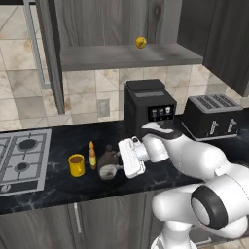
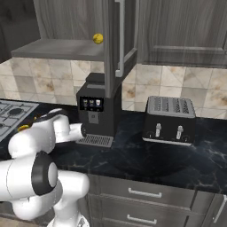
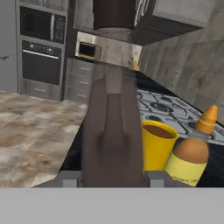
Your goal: Pick the syrup bottle and honey bottle from the cabinet and place them next to the mug.
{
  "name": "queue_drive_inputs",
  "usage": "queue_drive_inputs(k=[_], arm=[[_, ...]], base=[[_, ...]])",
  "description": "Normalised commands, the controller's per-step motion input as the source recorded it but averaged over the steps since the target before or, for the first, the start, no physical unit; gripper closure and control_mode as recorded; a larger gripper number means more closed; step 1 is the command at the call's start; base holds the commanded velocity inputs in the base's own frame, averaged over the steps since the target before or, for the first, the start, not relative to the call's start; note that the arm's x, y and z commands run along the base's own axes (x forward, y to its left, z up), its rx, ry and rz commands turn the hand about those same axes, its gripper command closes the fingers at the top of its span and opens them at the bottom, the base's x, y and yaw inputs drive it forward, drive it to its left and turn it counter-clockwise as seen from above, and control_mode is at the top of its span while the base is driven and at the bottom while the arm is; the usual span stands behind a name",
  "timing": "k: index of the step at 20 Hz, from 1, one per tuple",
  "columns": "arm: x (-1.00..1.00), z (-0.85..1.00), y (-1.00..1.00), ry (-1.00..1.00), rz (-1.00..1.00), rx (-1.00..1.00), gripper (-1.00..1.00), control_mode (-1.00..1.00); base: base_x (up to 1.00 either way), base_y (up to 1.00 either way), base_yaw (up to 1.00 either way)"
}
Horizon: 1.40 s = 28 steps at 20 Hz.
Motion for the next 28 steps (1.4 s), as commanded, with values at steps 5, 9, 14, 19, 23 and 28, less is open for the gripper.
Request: queue_drive_inputs(k=[5, 9, 14, 19, 23, 28], arm=[[0.00, -0.33, 0.06, 0.07, 0.00, 0.00, 1.00, -1.00], [0.05, -0.19, 0.09, 0.00, 0.00, 0.00, 1.00, -1.00], [0.08, 0.00, 0.08, 0.00, -0.01, 0.00, 1.00, -1.00], [0.04, 0.00, 0.20, 0.00, -0.01, 0.00, 1.00, -1.00], [0.06, 0.00, 0.24, 0.00, -0.01, 0.00, 1.00, -1.00], [0.05, -0.01, 0.05, 0.00, -0.03, 0.00, 1.00, -1.00]], base=[[0.00, 0.00, 0.00], [0.00, 0.00, 0.00], [0.00, 0.00, 0.00], [0.00, 0.00, 0.00], [0.00, 0.00, 0.00], [0.00, 0.00, 0.00]])
